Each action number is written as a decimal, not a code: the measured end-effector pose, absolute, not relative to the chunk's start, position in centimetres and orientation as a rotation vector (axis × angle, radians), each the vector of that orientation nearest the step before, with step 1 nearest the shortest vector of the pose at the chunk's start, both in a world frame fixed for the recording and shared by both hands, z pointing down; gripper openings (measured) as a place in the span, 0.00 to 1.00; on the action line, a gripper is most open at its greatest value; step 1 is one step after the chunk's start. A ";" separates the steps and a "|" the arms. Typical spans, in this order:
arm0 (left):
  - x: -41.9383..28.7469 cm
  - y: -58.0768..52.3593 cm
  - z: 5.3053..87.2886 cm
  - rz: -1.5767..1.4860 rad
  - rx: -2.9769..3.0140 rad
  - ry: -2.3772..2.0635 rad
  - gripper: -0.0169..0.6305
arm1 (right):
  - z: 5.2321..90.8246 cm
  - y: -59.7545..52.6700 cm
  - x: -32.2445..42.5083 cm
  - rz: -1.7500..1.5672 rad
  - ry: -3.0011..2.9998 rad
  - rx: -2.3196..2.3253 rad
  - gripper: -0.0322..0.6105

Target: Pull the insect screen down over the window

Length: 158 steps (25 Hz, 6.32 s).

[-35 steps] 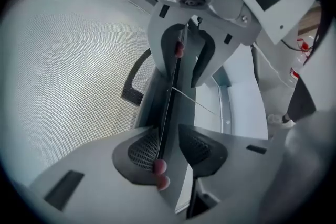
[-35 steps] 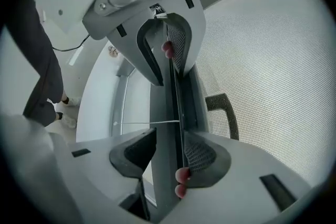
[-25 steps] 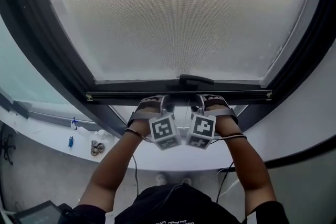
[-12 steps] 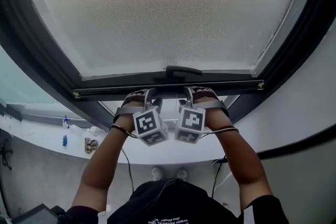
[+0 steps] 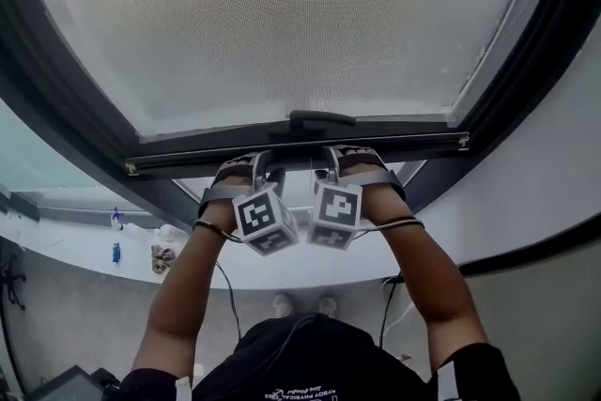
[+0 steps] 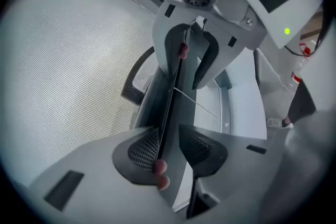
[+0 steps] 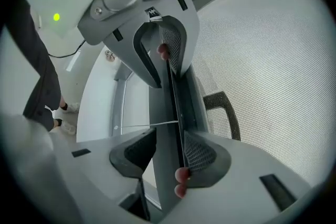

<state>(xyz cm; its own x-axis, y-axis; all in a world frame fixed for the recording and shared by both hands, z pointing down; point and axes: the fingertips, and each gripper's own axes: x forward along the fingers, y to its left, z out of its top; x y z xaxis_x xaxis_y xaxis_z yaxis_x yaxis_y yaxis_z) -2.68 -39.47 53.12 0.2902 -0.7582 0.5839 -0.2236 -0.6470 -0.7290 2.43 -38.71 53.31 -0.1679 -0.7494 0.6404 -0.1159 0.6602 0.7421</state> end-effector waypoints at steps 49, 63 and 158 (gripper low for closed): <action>-2.7 -40.2 53.5 -1.435 -1.994 0.829 0.20 | 52.8 -39.7 2.3 -0.706 -1.697 0.727 0.24; -3.1 -38.7 49.3 -1.157 -2.038 1.104 0.20 | 50.4 -38.2 3.2 -0.795 -1.724 0.873 0.24; -6.5 8.5 46.8 -0.149 -2.640 1.718 0.03 | 44.8 9.6 6.1 -0.214 -2.459 1.856 0.05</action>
